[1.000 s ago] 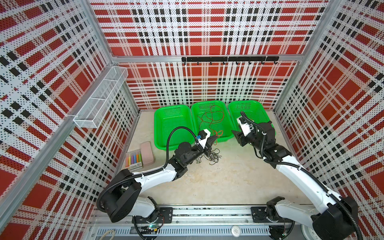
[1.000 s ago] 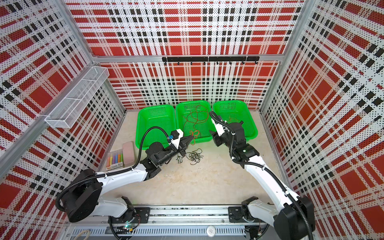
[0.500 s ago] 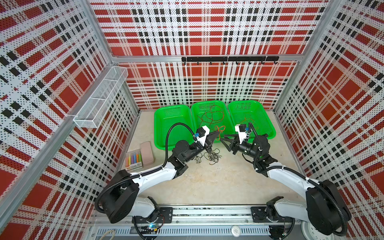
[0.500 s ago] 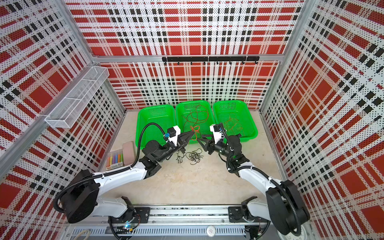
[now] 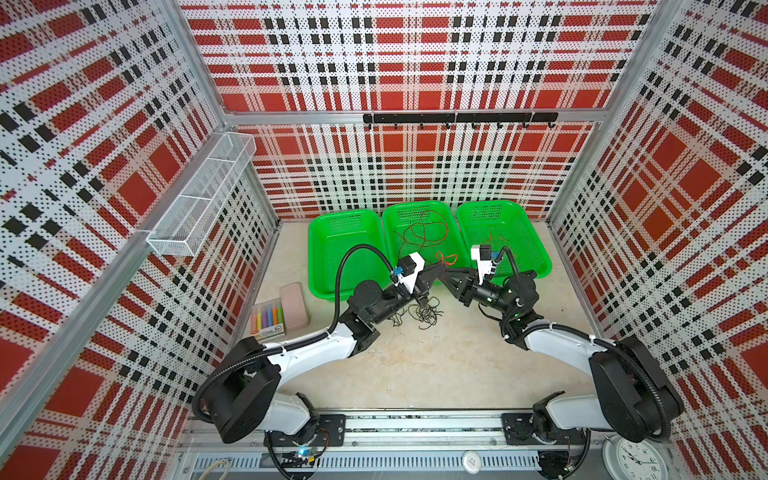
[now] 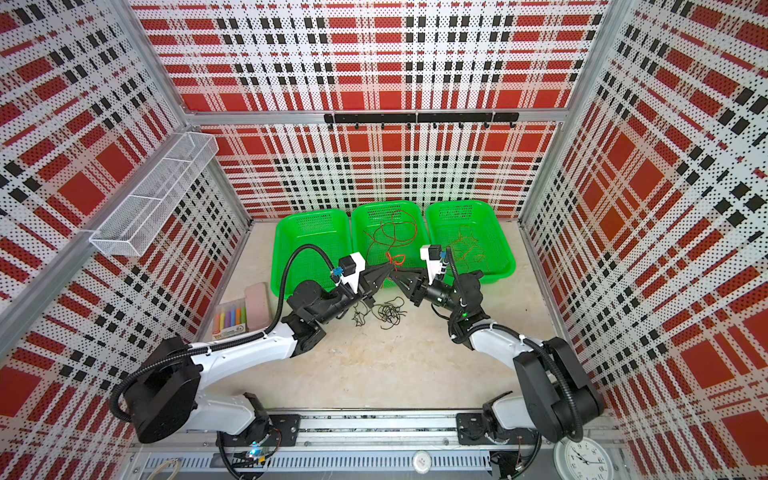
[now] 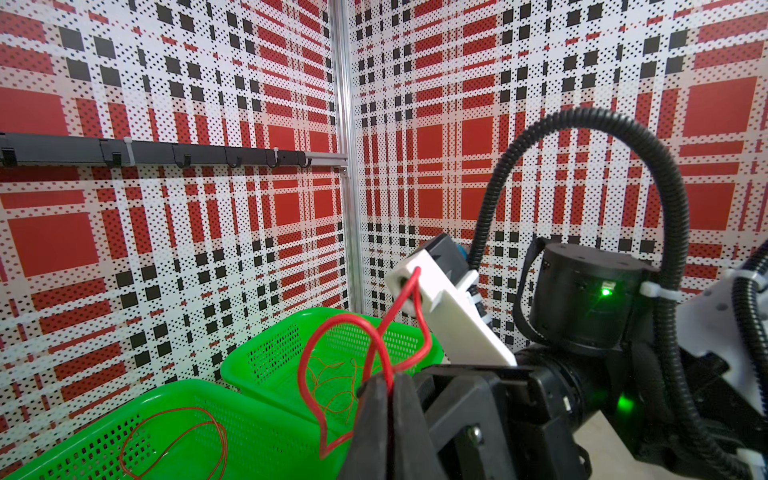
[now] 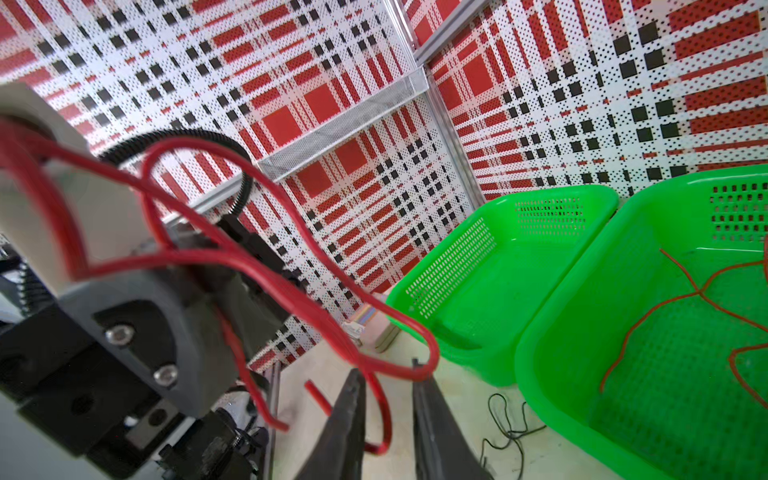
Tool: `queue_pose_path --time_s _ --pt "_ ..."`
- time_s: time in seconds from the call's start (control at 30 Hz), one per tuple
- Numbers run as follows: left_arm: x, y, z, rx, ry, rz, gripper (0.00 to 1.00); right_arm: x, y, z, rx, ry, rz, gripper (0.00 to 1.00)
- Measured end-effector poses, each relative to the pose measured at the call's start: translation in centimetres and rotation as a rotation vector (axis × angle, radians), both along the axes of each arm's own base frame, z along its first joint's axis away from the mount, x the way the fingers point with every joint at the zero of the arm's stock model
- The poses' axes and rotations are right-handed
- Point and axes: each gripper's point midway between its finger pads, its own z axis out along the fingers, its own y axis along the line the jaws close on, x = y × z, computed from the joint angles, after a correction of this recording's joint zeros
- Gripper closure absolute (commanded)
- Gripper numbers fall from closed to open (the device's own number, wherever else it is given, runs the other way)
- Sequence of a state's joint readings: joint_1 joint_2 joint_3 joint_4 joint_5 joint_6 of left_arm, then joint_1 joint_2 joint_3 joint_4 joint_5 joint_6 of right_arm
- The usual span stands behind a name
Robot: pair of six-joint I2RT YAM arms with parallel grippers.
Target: Untangle the cables
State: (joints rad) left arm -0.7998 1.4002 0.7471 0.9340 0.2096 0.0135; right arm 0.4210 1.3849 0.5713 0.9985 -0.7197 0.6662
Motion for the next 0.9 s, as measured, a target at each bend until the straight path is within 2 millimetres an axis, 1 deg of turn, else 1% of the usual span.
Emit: queue_pose_path --time_s 0.03,0.07,0.1,0.17,0.2,0.27,0.33,0.4,0.47,0.53,0.63,0.7,0.83,0.9 --pt "0.0 0.0 0.0 0.0 -0.001 0.004 1.0 0.0 0.0 -0.1 -0.003 0.0 0.003 1.0" --pt "0.1 0.1 0.0 0.0 -0.001 0.008 0.95 0.0 0.0 -0.1 -0.008 -0.003 -0.001 1.0" --pt "0.2 0.1 0.0 0.0 -0.002 0.015 0.88 0.0 -0.1 -0.1 -0.014 -0.006 -0.007 1.0" --pt "0.4 0.4 0.0 0.0 -0.003 0.035 0.86 0.1 -0.5 0.1 -0.036 -0.016 -0.028 1.0" --pt "0.5 0.7 0.0 -0.001 -0.003 0.043 0.82 0.1 -0.7 0.3 -0.05 -0.026 -0.039 1.0" --pt "0.6 1.3 0.0 -0.006 -0.003 0.062 0.68 0.2 -1.1 1.3 -0.081 -0.059 -0.064 1.0" --pt "0.5 2.1 0.0 -0.012 -0.004 0.079 0.6 0.4 -1.2 2.7 -0.109 -0.102 -0.083 1.0" --pt "0.5 3.0 -0.2 -0.014 -0.005 0.098 0.48 0.6 -1.5 4.4 -0.131 -0.148 -0.104 1.0" --pt "0.4 3.8 -0.4 -0.019 -0.001 0.118 0.4 0.6 -1.8 5.5 -0.147 -0.179 -0.116 1.0" --pt "0.3 4.7 -0.6 -0.02 0.0 0.136 0.35 0.7 -2.0 5.9 -0.163 -0.193 -0.122 1.0" --pt "0.2 5.5 -0.8 -0.024 0.003 0.152 0.31 1.0 -2.0 5.5 -0.194 -0.181 -0.118 1.0" --pt "0.2 5.6 -0.7 -0.026 0.001 0.154 0.3 1.1 -1.9 5.3 -0.21 -0.173 -0.113 1.0" --pt "0.3 5.4 -0.9 -0.02 0.003 0.147 0.3 1.2 -1.7 4.7 -0.232 -0.156 -0.097 1.0" --pt "0.7 4.9 -1.1 -0.013 0.007 0.144 0.3 1.1 -1.6 4.4 -0.239 -0.149 -0.089 1.0"
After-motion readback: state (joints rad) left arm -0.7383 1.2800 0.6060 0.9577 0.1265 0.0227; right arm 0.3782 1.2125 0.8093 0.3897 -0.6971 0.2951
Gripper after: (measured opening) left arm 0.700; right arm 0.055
